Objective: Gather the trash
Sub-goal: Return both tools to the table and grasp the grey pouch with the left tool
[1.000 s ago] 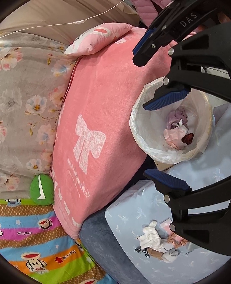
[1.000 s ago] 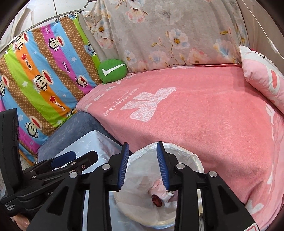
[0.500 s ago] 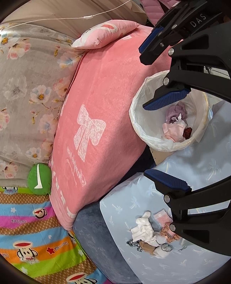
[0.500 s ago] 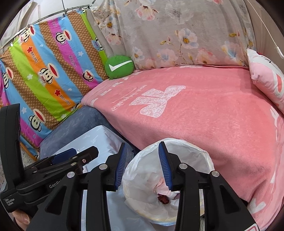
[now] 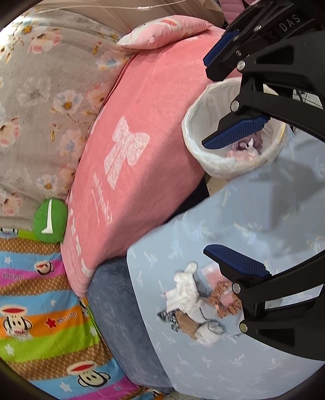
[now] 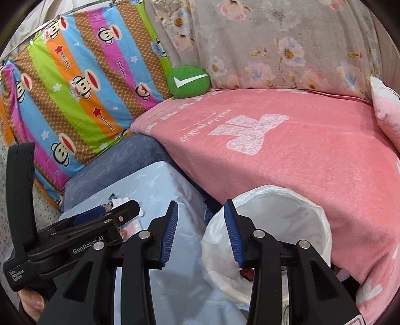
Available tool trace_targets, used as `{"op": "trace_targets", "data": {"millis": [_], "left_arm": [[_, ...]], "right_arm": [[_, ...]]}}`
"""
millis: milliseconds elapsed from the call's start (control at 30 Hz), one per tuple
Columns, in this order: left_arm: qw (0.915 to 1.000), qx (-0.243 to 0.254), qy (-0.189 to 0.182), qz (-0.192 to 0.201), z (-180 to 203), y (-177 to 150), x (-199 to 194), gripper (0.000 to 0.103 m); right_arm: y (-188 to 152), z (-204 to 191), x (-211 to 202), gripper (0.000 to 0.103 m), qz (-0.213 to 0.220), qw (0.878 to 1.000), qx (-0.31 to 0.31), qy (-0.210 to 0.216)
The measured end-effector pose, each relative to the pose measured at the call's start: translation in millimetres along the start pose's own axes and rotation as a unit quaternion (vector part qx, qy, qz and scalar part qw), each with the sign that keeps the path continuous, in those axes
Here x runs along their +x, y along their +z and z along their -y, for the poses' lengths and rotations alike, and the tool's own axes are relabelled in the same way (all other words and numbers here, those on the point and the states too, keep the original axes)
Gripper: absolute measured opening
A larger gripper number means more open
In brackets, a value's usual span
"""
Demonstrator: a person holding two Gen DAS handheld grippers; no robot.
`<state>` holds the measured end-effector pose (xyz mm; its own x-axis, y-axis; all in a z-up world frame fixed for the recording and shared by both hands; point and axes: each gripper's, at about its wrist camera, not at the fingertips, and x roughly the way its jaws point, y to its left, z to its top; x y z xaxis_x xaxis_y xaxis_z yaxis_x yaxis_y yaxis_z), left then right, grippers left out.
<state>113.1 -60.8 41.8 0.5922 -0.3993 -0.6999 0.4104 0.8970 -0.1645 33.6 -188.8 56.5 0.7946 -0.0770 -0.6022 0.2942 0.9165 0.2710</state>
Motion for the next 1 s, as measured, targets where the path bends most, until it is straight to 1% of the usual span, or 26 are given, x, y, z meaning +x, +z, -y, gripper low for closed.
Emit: {"op": "trace_targets", "data": {"millis": [67,100,200,267,333,433,600,767,1000], "left_arm": [[0.9998,-0.011,0.014,-0.001,-14,-4,1,0.081],[0.9997,-0.015,0.020,0.000,-20,-6,0,0.081],[0.9990,-0.028,0.035,-0.004,-41,-12,1,0.083],[0.9983,-0.036,0.045,-0.006,-54,-17,1,0.088],[0.9974,-0.043,0.057,-0.009,-68,-22,1,0.090],[0.9962,-0.050,0.069,-0.018,-87,-32,4,0.091],[0.9917,-0.075,0.092,-0.050,-124,-55,16,0.091],[0.9875,-0.096,0.100,-0.076,-153,-74,27,0.091],[0.9859,-0.103,0.083,-0.103,-166,-88,45,0.090]], "right_arm": [[-4,-12,6,0.042,-0.008,1.000,-0.008,0.006],[-5,-16,8,0.045,-0.010,1.000,-0.010,0.008],[-11,-32,15,0.045,-0.021,0.999,-0.022,0.017],[-15,-44,20,0.045,-0.027,0.999,-0.030,0.022],[-18,-55,24,0.045,-0.033,0.998,-0.038,0.027],[-24,-73,32,0.045,-0.043,0.997,-0.049,0.035],[-35,-98,49,0.047,-0.060,0.995,-0.063,0.046],[-48,-121,66,0.047,-0.079,0.993,-0.075,0.055],[-67,-147,96,0.047,-0.110,0.988,-0.088,0.058]]}}
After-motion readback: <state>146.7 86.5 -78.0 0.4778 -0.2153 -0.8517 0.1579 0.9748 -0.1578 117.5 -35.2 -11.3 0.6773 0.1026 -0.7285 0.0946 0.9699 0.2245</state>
